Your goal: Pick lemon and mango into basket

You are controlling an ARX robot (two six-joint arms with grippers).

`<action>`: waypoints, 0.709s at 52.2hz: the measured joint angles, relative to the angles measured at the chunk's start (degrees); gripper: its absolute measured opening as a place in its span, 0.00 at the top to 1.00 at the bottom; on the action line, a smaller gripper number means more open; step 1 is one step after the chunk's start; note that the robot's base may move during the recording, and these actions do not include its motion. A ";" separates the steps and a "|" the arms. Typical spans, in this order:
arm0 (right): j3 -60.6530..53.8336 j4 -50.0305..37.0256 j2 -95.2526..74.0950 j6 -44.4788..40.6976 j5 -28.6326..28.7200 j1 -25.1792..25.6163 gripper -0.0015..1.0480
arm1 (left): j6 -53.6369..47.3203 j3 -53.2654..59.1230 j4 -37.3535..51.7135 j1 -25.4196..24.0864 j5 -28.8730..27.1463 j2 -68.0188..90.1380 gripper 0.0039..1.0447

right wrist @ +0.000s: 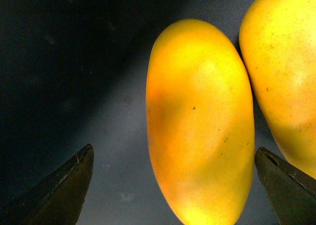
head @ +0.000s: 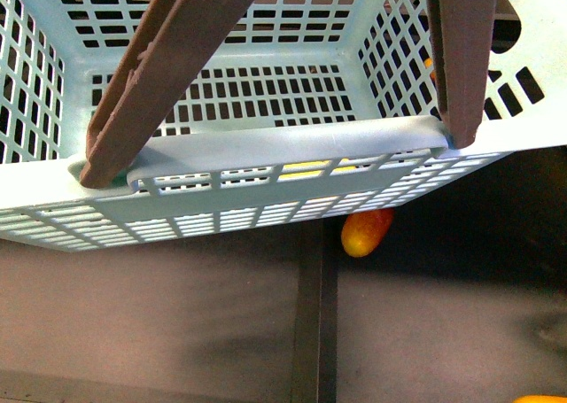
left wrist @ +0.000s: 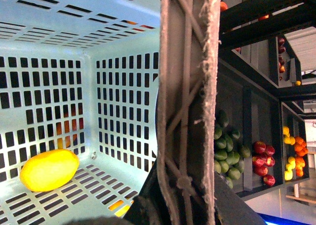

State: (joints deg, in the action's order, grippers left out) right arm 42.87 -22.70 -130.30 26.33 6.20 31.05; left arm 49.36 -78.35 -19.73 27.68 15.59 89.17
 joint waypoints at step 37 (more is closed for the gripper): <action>7.98 2.03 -8.52 4.33 0.11 -2.82 0.38 | 0.02 0.00 0.00 0.00 0.09 0.00 0.95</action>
State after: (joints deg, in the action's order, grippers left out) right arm 50.85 -20.67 -138.82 30.65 6.31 28.23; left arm 49.39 -78.35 -19.73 27.68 15.68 89.17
